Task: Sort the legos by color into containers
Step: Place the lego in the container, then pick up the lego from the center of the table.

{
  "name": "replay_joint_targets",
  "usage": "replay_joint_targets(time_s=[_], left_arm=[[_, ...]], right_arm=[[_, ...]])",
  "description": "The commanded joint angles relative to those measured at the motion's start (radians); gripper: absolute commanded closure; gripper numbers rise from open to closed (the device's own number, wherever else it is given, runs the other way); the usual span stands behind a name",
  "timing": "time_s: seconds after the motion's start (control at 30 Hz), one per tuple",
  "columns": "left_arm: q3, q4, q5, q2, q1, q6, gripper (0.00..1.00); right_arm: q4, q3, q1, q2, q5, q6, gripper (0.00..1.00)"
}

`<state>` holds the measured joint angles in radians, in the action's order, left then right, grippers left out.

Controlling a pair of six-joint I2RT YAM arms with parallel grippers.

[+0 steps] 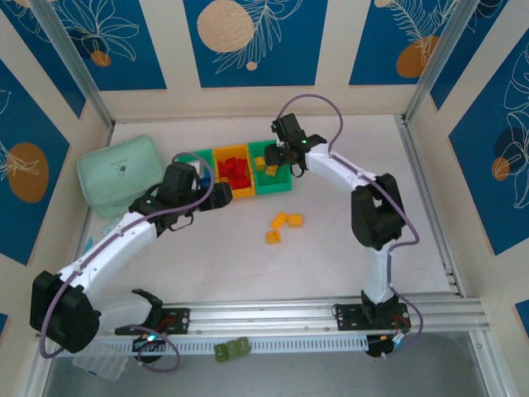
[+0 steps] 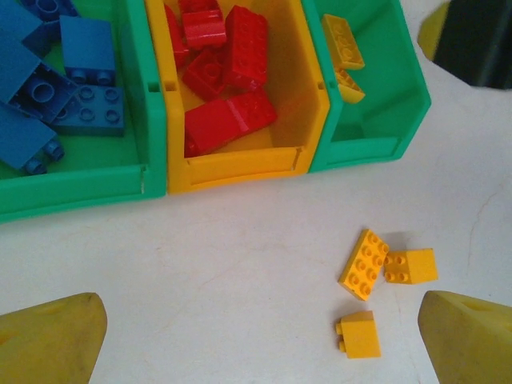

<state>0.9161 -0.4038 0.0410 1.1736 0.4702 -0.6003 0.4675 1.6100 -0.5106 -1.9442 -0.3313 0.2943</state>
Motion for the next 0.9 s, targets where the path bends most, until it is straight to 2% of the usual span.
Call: replay_joint_targets(time_s=[0.0, 0.17, 0.4, 0.53, 0.7, 0.87], left_arm=[[-0.003, 0.007, 0.051, -0.042, -0.007, 0.005, 0.01], [-0.044, 0.011, 0.065, -0.073, 0.024, 0.005, 0.01], [-0.136, 0.062, 0.049, -0.107, 0.092, -0.026, 0.01], [-0.180, 0.101, 0.032, -0.109, 0.144, -0.074, 0.01], [-0.204, 0.134, 0.004, -0.082, 0.214, -0.092, 0.01], [-0.233, 0.180, -0.024, -0.065, 0.234, -0.127, 0.01]], right_arm=[[0.024, -0.111, -0.008, 0.136, 0.058, 0.038, 0.43], [0.068, -0.286, -0.014, 0.271, 0.059, 0.101, 0.37], [0.079, -0.482, -0.065, 0.374, 0.046, 0.195, 0.28], [0.109, -0.526, -0.104, 0.376, 0.030, 0.241, 0.23], [0.066, -0.589, -0.145, 0.348, 0.044, 0.282, 0.16], [0.050, -0.591, -0.175, 0.292, 0.023, 0.293, 0.14]])
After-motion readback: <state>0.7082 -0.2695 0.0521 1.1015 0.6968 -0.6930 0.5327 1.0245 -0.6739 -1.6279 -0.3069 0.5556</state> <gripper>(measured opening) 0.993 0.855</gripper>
